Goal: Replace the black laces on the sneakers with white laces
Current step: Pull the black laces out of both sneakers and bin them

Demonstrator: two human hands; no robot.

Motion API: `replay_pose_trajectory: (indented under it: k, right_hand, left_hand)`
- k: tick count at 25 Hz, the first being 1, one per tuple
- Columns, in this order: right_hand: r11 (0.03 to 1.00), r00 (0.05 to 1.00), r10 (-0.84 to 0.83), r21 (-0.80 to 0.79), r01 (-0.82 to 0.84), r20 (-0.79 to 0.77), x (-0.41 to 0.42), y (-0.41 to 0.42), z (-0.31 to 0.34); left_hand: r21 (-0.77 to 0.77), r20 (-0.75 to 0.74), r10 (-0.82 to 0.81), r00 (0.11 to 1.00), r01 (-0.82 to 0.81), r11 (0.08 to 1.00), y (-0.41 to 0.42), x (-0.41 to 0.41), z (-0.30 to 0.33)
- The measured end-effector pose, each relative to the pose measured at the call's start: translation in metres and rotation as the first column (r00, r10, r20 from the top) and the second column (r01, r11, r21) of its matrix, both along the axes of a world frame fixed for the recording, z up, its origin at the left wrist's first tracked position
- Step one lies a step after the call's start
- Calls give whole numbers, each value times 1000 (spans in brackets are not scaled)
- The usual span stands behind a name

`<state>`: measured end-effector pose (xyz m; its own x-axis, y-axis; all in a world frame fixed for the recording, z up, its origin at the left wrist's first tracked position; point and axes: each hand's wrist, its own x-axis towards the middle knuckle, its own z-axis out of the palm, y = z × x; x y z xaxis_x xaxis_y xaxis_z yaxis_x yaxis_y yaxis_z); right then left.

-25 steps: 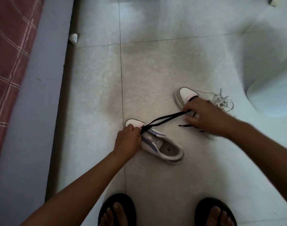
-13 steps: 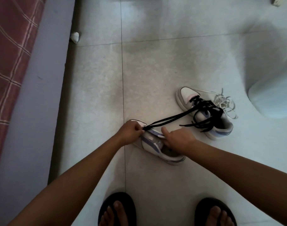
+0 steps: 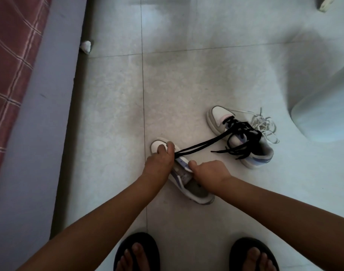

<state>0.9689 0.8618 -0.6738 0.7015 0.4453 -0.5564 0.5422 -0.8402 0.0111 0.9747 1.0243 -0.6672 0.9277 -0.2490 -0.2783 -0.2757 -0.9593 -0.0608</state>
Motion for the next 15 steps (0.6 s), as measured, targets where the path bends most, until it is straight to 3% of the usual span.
replay_pose_trajectory:
  k: [4, 10, 15]
  right_hand:
    - [997, 997, -77, 21, 76, 19, 11, 1, 4]
    - [989, 988, -145, -30, 143, -54, 21, -15, -2]
    - [953, 953, -283, -149, 266, -108, 23, -47, -6]
  left_hand:
    - [-2, -97, -21, 995, 21, 1000, 3, 26, 8]
    - [-30, -38, -191, 981, 190, 981, 6, 38, 32]
    - [-100, 187, 59, 981, -41, 994, 73, 105, 73]
